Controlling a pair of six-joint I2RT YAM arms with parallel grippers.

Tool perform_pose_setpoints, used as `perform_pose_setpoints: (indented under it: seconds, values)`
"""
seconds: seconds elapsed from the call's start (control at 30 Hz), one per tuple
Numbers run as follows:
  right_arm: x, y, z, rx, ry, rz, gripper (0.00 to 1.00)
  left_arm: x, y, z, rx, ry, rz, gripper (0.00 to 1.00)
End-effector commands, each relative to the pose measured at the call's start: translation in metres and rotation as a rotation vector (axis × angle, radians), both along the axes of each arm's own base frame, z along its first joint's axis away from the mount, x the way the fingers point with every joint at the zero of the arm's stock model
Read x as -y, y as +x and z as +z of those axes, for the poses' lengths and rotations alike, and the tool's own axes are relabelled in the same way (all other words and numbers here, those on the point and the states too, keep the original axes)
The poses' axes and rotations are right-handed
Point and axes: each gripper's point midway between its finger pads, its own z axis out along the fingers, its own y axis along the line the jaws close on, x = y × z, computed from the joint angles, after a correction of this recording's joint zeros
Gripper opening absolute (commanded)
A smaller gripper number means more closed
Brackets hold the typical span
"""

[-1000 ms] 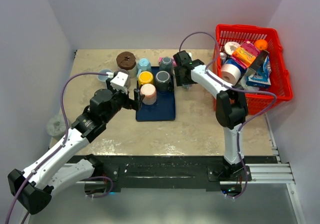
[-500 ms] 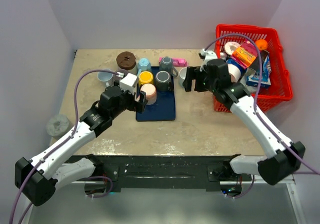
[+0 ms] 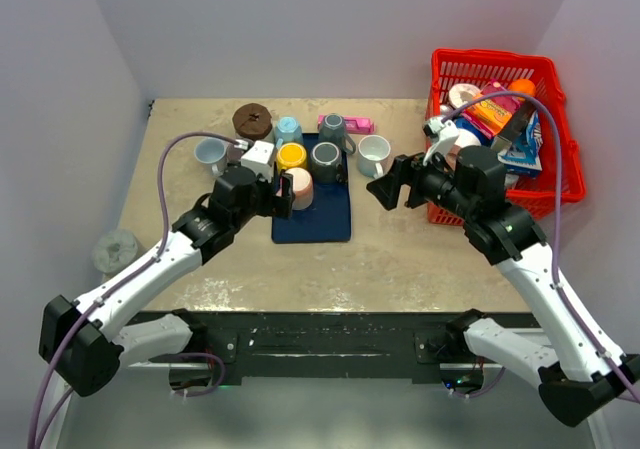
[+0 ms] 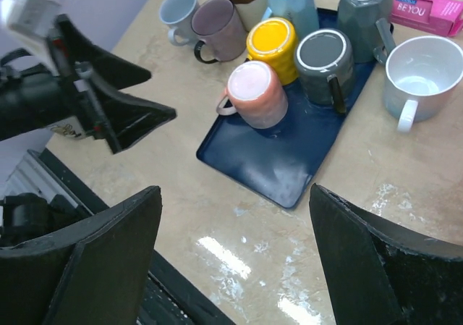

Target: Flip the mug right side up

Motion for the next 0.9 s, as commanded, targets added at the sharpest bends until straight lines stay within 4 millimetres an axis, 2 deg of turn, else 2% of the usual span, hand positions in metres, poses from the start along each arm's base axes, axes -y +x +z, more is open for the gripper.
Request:
perform_pose_setpoints:
  seconds: [0.0,0.03,0.07,0.1,0.13,0.17,0.2,0.23,0.27,0.3,0.37,0.53,0.73,0.77,0.87]
  values:
    - [-0.002,-0.015,0.015,0.042,0.052,0.041,0.86,0.002,0.029,0.002,0.057,0.043,0.058,0.99]
    - [-0.002,-0.015,0.016,0.048,0.059,0.039,0.86,0.005,0.036,0.006,0.064,0.043,0.062,0.99]
    - [-0.002,-0.015,0.016,0.049,0.066,0.038,0.86,0.011,0.045,-0.005,0.044,0.057,0.065,0.99]
    - [-0.003,-0.016,0.016,0.054,0.072,0.044,0.86,0.019,0.054,0.005,0.056,0.042,0.06,0.99]
    - [-0.004,-0.015,0.019,0.066,0.079,0.043,0.86,0.025,0.06,0.004,0.05,0.044,0.054,0.99]
    - [-0.004,-0.013,0.02,0.071,0.084,0.037,0.86,0.029,0.068,-0.013,0.009,0.075,0.06,0.99]
    - [-0.002,-0.011,0.022,0.078,0.09,0.021,0.86,0.034,0.077,-0.005,0.019,0.074,0.07,0.99]
    - [0.0,-0.009,0.026,0.099,0.104,0.004,0.86,0.036,0.081,-0.011,0.005,0.092,0.072,0.99]
    - [0.003,-0.006,0.026,0.097,0.11,-0.026,0.86,0.037,0.086,-0.028,-0.026,0.127,0.077,0.99]
    - [0.004,-0.004,0.025,0.099,0.11,-0.035,0.86,0.037,0.091,-0.03,-0.027,0.144,0.086,0.99]
    - [0.006,-0.002,0.027,0.111,0.119,-0.056,0.86,0.036,0.094,-0.05,-0.063,0.191,0.087,0.99]
    - [0.003,0.004,0.019,0.098,0.12,-0.061,0.86,0.029,0.091,-0.076,-0.102,0.259,0.083,0.99]
    - [-0.004,0.008,-0.002,0.033,0.096,-0.036,0.86,0.029,0.084,-0.098,-0.105,0.357,-0.035,0.99]
    - [-0.005,0.008,-0.005,0.025,0.094,-0.034,0.86,0.026,0.083,-0.109,-0.133,0.384,-0.04,0.99]
    - [-0.007,0.009,-0.014,-0.002,0.089,-0.034,0.86,0.025,0.085,-0.126,-0.198,0.397,-0.061,0.99]
